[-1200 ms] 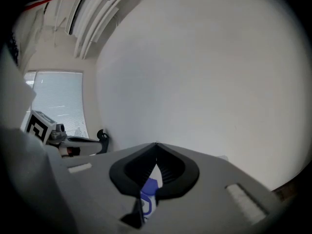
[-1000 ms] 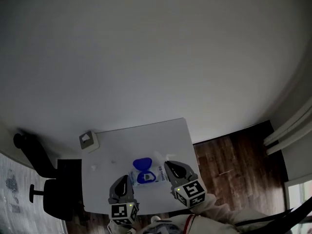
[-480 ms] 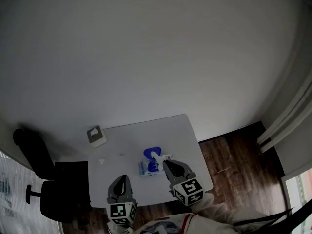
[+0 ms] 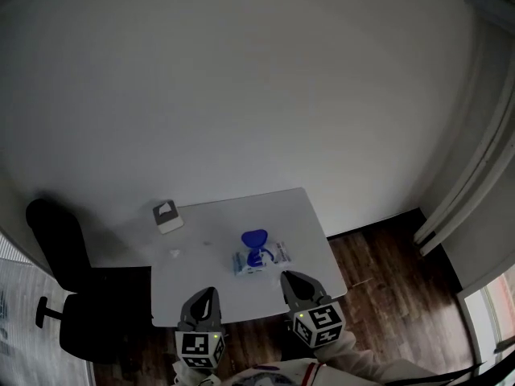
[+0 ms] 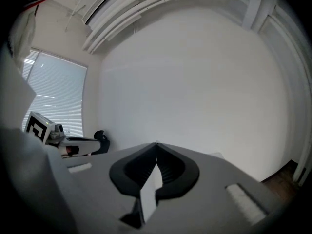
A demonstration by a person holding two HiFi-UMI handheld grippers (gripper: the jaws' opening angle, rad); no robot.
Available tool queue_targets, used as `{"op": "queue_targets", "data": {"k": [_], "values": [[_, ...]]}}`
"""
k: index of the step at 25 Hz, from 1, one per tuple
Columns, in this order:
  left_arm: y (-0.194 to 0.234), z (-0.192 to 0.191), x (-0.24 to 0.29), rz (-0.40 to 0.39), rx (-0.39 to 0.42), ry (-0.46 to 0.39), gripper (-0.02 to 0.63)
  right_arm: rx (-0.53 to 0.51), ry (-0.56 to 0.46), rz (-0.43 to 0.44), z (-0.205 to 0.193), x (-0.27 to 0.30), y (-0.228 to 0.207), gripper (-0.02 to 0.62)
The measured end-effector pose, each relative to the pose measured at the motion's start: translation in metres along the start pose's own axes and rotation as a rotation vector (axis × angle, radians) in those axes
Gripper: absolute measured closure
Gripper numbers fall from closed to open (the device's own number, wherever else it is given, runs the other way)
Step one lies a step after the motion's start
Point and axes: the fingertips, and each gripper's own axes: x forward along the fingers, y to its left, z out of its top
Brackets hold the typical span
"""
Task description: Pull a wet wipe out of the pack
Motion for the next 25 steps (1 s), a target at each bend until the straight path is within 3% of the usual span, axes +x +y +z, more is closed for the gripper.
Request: {"op": "queue_targets", "data": {"k": [8,17,25], "values": [[-0.033,-0.010,-0.035,-0.001,-0.014,0.011,0.604,-0.025,0.019,0.009,-0.005,-0.045,0.005,0.589],[-0.078,0.010,-0.020,0.020,0.019,-0.010,0.604,-0.031,-0.010,0.034,0.010,-0.068,-0.032,0.589],[-0.088,0.006,-0.016,0.029,-0.037,0.004,0.604,-0.013,0.008,0.049,0.001,-0.078,-0.041,0.589]]}}
